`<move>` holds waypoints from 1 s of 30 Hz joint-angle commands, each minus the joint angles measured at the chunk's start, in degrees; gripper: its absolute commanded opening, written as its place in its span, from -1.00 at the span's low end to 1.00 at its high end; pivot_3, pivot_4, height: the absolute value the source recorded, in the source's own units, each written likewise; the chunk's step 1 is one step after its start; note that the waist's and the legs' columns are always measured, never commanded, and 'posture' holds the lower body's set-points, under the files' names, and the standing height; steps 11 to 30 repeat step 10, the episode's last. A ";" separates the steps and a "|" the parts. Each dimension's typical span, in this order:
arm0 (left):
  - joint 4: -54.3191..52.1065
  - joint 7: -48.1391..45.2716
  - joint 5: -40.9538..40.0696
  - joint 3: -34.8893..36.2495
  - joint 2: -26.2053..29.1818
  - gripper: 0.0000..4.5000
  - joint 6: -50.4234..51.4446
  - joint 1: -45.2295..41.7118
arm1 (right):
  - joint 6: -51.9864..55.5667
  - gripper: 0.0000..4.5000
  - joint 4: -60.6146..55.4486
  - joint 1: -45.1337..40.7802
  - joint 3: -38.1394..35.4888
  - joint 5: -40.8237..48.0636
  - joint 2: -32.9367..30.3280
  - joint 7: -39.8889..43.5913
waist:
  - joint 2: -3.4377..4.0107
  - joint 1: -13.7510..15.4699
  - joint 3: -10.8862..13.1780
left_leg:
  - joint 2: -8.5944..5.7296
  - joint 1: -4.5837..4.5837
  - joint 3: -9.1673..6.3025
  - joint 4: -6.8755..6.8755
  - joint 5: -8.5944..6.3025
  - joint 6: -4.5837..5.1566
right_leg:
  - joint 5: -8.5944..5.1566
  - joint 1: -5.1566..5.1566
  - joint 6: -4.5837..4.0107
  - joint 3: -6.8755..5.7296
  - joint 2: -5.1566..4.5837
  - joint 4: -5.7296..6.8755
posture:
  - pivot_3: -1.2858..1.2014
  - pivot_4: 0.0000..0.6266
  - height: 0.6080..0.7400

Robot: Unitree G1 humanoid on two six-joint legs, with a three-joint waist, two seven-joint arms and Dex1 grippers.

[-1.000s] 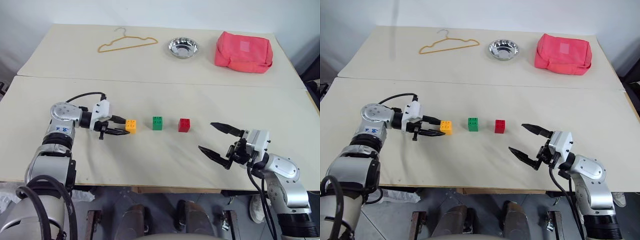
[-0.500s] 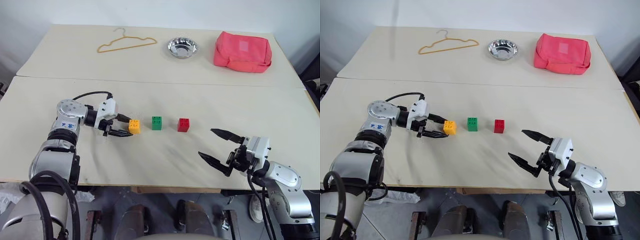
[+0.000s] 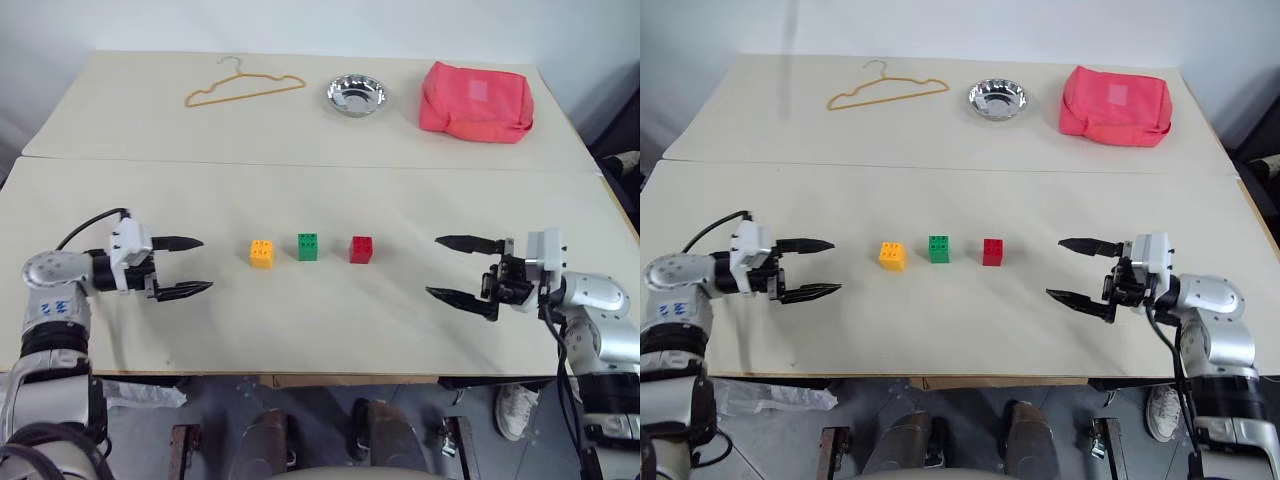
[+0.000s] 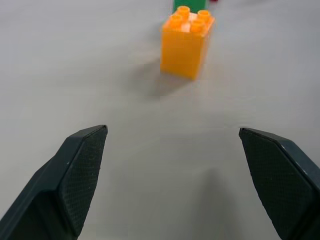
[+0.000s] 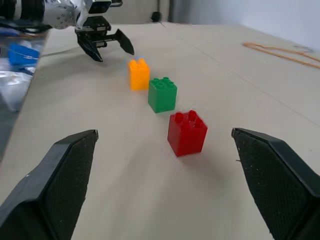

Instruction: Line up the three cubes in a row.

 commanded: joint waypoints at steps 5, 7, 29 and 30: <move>-11.85 4.15 -5.58 4.54 1.99 0.99 5.73 4.88 | -2.22 1.00 5.04 -5.23 -1.30 0.02 -0.49 5.15 | 0.01 0.65 0.00 | -0.08 -0.02 0.05 0.15 -0.04 0.05 | 0.00 0.05 0.00 0.07 -0.07 -0.01 | 0.03 -0.52 1.00; -13.51 4.58 -6.14 4.75 1.97 0.99 6.40 5.44 | -2.59 1.00 5.02 -5.82 -1.28 -0.01 -0.02 5.03 | 0.01 0.60 0.00 | -0.07 -0.03 0.06 0.16 -0.04 0.04 | 0.00 0.03 0.00 0.06 -0.06 0.00 | 0.03 -0.52 1.00; -15.63 4.75 -8.16 5.45 1.88 0.99 9.02 5.74 | -2.83 1.00 4.81 -6.35 -1.21 -0.16 0.34 4.68 | 0.01 0.55 0.00 | -0.06 -0.03 0.09 0.17 -0.04 0.04 | 0.00 0.03 0.00 0.06 -0.05 0.00 | 0.03 -0.52 1.00; -15.63 4.75 -8.16 5.45 1.88 0.99 9.02 5.74 | -2.83 1.00 4.81 -6.35 -1.21 -0.16 0.34 4.68 | 0.01 0.55 0.00 | -0.06 -0.03 0.09 0.17 -0.04 0.04 | 0.00 0.03 0.00 0.06 -0.05 0.00 | 0.03 -0.52 1.00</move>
